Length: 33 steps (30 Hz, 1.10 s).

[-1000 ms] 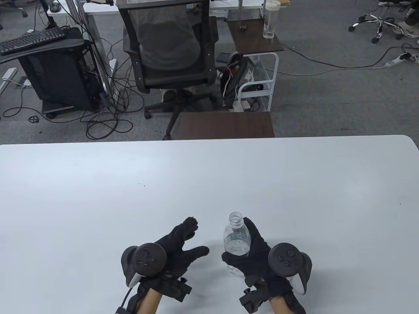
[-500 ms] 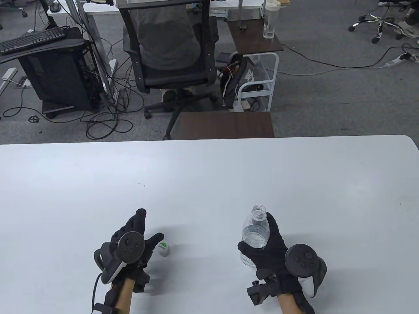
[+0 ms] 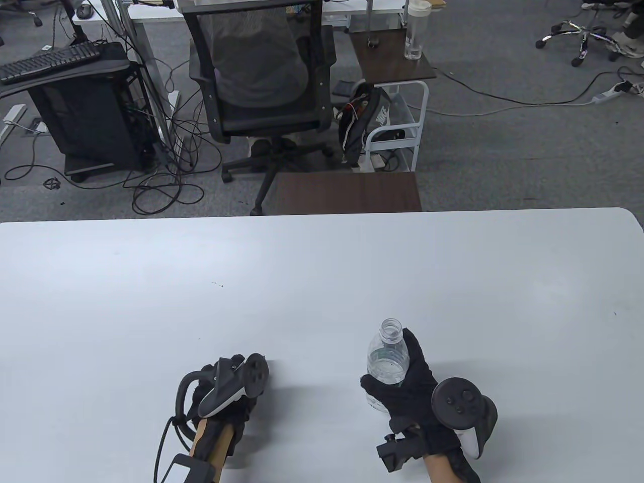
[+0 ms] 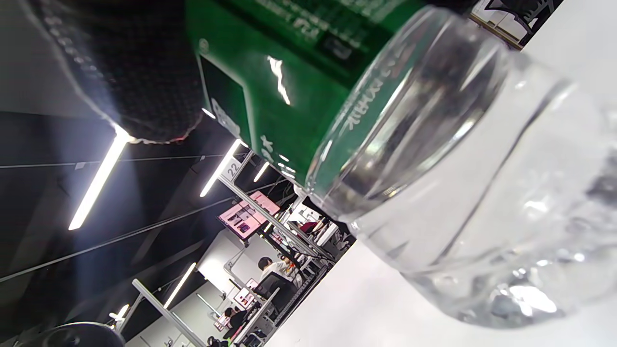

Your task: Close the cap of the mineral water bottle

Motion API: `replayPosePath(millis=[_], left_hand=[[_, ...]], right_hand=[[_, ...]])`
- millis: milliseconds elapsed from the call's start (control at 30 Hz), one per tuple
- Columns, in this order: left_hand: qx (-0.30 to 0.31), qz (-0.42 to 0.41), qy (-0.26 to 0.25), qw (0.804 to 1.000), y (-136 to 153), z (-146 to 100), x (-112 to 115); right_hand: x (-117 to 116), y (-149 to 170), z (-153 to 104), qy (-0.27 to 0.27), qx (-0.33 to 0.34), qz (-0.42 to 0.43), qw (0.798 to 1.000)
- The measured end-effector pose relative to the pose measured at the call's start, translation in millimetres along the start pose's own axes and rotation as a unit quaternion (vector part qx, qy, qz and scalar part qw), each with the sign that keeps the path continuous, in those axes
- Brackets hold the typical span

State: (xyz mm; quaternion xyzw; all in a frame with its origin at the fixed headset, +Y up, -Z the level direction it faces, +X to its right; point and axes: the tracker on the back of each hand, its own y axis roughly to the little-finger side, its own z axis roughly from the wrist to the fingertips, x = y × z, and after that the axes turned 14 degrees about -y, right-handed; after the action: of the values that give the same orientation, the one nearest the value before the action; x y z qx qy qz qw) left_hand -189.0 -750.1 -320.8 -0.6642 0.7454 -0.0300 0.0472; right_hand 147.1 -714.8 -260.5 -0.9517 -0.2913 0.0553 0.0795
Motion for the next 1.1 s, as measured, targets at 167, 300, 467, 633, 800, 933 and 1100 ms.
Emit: replayPosePath(millis=[167,300,467,633,800,933,1100], left_hand=[[0.022,0.029,0.015,0.999,-1,2,2],[0.033,0.039,-0.004,0.999,-3,1,1],[0.056,0.032,-0.021,0.998,7,-2,-1],[0.055,-0.025,-0.045,0.997,18,-10,-21],[0.093,-0.2,-0.126,0.967,16,-19,-79],[0.148,-0.234,-0.166,0.947,-8,-34,-146],[0.191,-0.249,-0.244,0.918,-47,-71,-211]], right_hand=[[-1,-1,0,-0.002,0.001,0.0,1.0],[-1,-1,0,-0.004,0.004,0.001,1.0],[-3,-2,-1,-0.004,0.01,-0.006,1.0],[-4,-2,-2,-0.006,0.014,-0.014,1.0],[-12,-2,-2,-0.028,0.017,-0.023,0.999],[-20,-9,-3,-0.044,0.029,-0.05,0.997],[-27,-23,-9,-0.063,0.062,-0.044,0.995]])
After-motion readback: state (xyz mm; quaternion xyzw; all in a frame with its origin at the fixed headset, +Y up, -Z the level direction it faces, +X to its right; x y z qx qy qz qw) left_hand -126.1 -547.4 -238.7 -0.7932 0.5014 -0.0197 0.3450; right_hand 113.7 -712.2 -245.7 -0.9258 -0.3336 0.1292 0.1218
